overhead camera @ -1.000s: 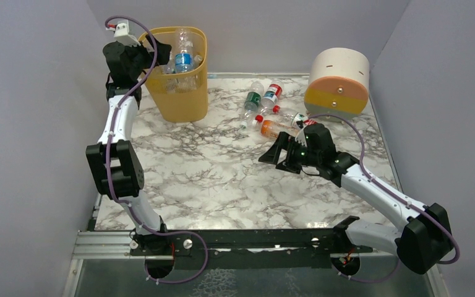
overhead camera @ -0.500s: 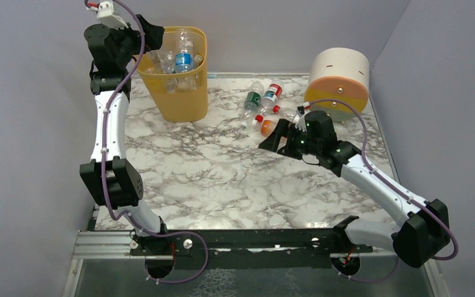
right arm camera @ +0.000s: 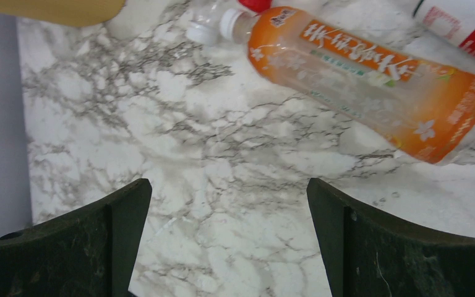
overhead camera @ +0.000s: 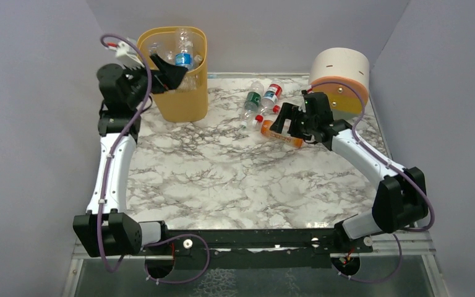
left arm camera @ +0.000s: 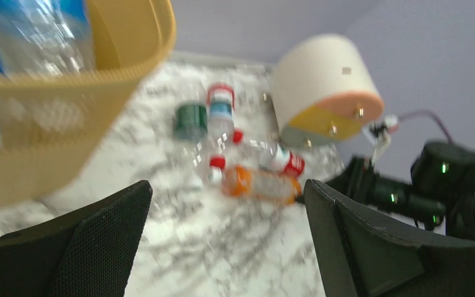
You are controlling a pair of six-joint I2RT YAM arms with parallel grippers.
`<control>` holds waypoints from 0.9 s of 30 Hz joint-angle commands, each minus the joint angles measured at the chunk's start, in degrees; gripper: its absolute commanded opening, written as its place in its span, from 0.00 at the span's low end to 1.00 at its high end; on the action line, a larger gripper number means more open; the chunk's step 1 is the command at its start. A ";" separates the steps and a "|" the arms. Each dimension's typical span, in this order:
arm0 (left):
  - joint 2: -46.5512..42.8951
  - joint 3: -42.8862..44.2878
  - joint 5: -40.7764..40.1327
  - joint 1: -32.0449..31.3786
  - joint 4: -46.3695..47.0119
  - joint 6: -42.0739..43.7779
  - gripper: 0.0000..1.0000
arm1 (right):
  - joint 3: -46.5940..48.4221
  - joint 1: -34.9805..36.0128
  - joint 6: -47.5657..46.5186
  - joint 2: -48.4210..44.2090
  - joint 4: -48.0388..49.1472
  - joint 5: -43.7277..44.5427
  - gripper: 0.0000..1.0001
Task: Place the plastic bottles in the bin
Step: Place the plastic bottle in the trash bin, then pick up the plastic bottle at the center of the board.
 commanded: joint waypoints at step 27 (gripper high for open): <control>-4.88 -21.57 -4.07 -19.91 0.00 -1.35 0.99 | -2.74 -1.85 -9.54 8.64 4.90 0.86 1.00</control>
